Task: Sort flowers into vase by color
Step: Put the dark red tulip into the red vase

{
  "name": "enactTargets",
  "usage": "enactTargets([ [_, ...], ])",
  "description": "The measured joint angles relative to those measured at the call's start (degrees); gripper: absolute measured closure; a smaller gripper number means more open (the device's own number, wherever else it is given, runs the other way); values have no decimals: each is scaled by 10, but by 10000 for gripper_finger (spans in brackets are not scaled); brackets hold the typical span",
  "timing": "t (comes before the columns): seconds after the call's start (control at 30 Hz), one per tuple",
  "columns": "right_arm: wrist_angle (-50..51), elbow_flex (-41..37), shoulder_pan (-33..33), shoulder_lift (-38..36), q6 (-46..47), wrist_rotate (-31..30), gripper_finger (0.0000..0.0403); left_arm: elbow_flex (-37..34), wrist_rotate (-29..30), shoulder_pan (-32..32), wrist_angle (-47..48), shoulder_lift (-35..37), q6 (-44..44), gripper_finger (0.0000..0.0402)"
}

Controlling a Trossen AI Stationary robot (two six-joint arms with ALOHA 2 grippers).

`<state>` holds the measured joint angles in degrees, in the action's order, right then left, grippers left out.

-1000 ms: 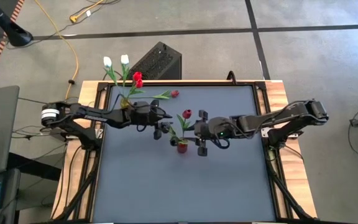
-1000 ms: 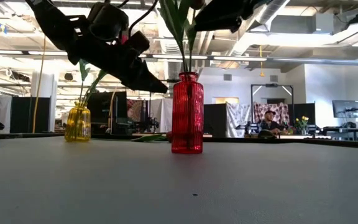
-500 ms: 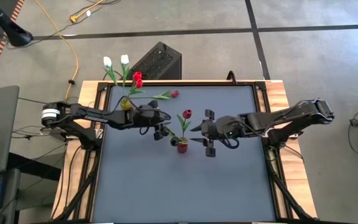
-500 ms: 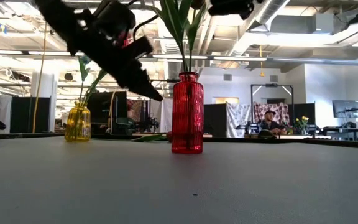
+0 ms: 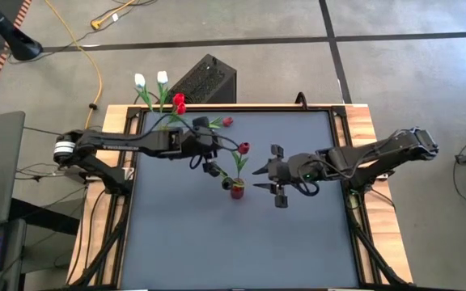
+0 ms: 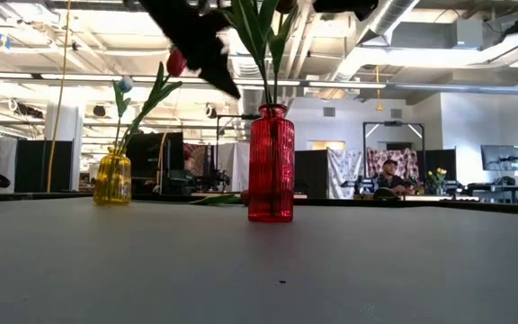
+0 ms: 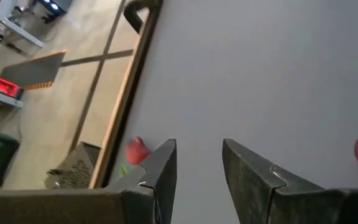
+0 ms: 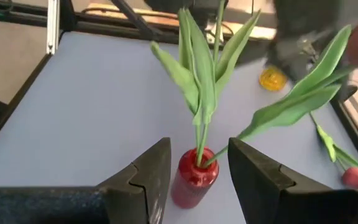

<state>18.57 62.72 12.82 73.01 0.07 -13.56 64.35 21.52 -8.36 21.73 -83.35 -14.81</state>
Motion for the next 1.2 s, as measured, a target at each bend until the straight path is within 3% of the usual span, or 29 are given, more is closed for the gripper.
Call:
enactTargets([
  [0.23,13,0,3,0,14,0,216,100,4,-1,66,0,-7,282],
  [0.5,18,0,16,0,15,0,216,192,49,-20,153,0,-19,282],
  [0.9,24,0,25,0,14,0,216,222,59,-65,187,3,-44,282],
  [1.2,24,0,25,0,14,0,216,291,-94,-220,180,1,-55,283],
])
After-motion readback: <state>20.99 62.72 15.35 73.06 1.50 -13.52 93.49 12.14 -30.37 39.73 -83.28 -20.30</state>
